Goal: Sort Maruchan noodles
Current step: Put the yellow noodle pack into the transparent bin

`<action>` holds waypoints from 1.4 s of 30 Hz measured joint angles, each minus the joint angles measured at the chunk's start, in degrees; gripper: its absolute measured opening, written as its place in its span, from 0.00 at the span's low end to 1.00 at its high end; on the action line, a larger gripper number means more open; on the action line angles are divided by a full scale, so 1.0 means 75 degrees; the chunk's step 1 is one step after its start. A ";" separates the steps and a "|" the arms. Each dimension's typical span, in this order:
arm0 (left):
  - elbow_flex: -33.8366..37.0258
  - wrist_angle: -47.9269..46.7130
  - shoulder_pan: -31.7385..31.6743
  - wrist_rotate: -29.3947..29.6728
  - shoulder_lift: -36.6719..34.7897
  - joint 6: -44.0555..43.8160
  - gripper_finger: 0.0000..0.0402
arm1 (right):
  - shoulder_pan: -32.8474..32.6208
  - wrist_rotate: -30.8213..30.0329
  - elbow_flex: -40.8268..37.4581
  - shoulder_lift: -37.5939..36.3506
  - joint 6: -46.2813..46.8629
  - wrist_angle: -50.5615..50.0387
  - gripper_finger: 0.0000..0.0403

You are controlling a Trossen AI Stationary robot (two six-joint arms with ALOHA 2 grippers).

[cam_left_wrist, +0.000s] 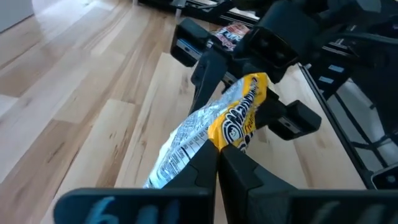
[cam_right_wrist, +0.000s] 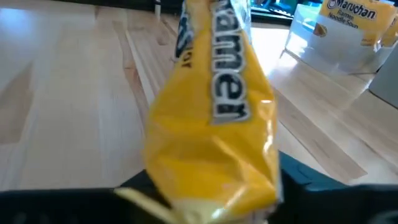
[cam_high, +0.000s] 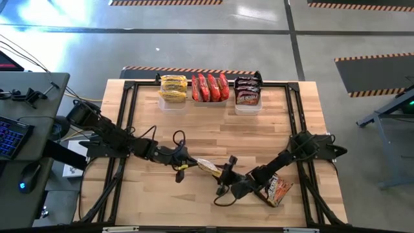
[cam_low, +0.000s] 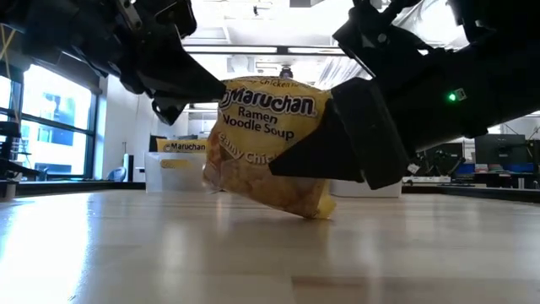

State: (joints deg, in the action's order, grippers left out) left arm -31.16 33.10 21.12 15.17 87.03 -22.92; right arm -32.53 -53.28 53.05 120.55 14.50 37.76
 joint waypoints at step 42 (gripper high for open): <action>-0.4805 -0.7653 0.1055 0.1512 0.0047 0.2493 0.60 | 0.1282 0.3305 0.0021 -0.1772 -0.0743 -0.1224 0.21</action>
State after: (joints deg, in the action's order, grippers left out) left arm -67.20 -24.30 29.04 26.50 87.38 -4.22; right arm -22.92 -28.49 53.21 107.26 8.93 28.59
